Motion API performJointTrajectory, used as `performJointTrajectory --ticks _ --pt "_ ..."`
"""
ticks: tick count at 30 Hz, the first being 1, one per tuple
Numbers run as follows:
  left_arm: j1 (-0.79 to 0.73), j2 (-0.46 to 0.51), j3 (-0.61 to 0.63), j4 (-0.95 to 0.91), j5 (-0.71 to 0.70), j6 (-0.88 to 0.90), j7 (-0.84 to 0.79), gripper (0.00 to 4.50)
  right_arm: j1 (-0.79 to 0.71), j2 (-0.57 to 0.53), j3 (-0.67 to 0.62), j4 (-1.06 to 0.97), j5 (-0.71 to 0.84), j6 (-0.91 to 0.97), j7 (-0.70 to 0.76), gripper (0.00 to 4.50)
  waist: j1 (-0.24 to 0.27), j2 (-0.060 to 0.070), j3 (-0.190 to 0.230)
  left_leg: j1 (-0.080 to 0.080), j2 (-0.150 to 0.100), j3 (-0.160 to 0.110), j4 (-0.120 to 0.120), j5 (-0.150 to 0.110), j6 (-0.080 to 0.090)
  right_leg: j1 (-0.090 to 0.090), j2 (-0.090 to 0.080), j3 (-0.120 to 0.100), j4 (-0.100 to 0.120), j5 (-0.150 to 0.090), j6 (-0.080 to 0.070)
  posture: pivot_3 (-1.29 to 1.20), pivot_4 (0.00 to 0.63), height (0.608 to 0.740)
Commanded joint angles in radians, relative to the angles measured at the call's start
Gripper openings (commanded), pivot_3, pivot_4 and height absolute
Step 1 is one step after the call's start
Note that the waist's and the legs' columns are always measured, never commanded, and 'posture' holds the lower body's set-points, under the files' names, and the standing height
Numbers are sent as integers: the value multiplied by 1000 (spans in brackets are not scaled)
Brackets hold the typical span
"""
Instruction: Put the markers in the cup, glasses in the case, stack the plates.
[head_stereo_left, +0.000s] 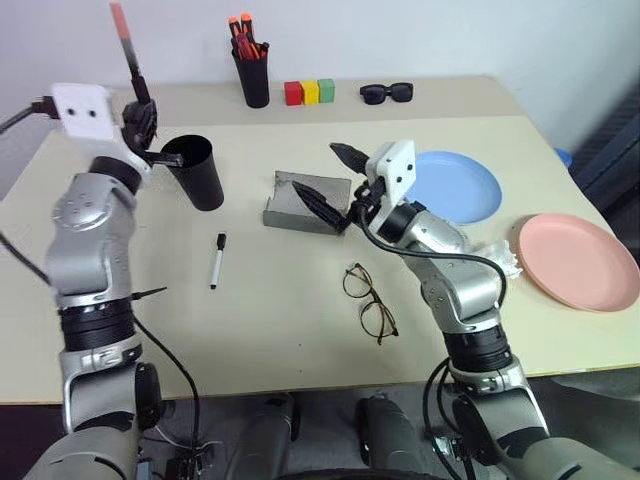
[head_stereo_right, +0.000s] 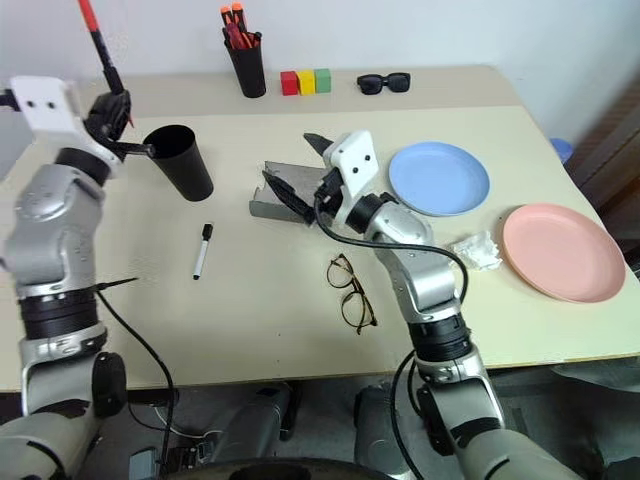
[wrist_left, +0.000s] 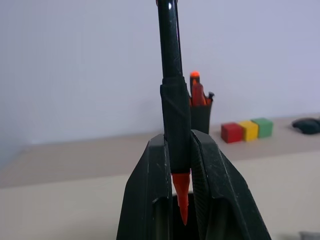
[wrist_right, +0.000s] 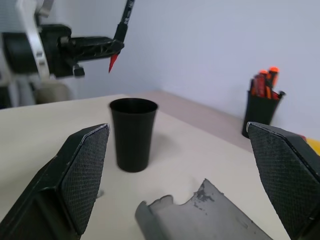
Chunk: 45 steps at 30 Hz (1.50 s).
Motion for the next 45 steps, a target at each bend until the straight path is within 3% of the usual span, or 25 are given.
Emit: performJointTrajectory --ticks 1,6,21,28,45 --pt "-56 -11 -3 128 51 -178 36 6 -6 23 2 -28 -2 -18 -19 4500 -1 0 0 0 0 0 0 0 0 0 0 0 0 0 0 0 150 740" --pt "-76 -18 -21 245 73 -273 38 6 19 28 6 -59 1 -7 -31 4500 -5 0 0 0 0 0 0 0 0 -2 0 1 5 0 0 0 150 740" --pt "-57 -66 -26 354 72 -346 93 6 36 41 16 -84 14 5 -28 4500 -5 0 0 0 0 -1 4 1 0 -4 0 1 12 0 0 0 150 740" --pt "-62 -77 -32 373 73 -362 102 3350 39 40 19 -93 18 17 -23 4500 -5 0 0 0 0 -1 4 1 -1 -4 0 1 12 0 0 0 150 740" --pt "-53 -83 -25 356 62 -359 110 3350 45 43 28 -98 22 26 -18 4500 -5 0 0 0 0 -1 4 1 -1 -4 0 0 12 0 0 0 150 740"
